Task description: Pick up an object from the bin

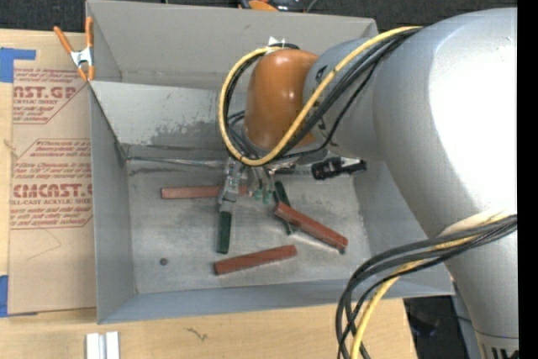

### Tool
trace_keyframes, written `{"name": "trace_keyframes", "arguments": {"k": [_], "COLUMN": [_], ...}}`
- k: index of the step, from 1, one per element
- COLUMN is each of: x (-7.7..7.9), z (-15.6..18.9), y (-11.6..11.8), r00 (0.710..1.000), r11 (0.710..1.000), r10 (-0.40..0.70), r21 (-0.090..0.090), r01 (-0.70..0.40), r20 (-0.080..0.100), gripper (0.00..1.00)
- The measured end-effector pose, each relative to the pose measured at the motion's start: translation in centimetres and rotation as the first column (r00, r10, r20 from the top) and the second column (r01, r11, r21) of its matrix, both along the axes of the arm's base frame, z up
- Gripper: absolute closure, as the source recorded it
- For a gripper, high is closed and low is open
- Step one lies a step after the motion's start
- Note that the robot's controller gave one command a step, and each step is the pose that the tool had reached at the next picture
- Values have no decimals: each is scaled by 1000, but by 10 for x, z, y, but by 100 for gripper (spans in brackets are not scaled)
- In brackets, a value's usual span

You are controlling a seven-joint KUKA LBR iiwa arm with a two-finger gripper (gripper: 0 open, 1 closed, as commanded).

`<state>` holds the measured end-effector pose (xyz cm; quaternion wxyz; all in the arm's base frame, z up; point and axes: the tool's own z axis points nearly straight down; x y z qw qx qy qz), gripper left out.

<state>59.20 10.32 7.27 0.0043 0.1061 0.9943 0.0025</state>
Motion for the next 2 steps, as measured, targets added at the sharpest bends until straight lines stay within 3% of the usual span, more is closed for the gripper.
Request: {"name": "trace_keyframes", "arguments": {"k": [1, 2], "x": [-23, -16], "z": [86, 214], "y": [-76, -116], "r00": [969, 712], "r11": [969, 712], "r10": [246, 702], "r21": [-8, -9], "r01": [-246, -702], "r20": [-4, -3], "gripper": [100, 100]}}
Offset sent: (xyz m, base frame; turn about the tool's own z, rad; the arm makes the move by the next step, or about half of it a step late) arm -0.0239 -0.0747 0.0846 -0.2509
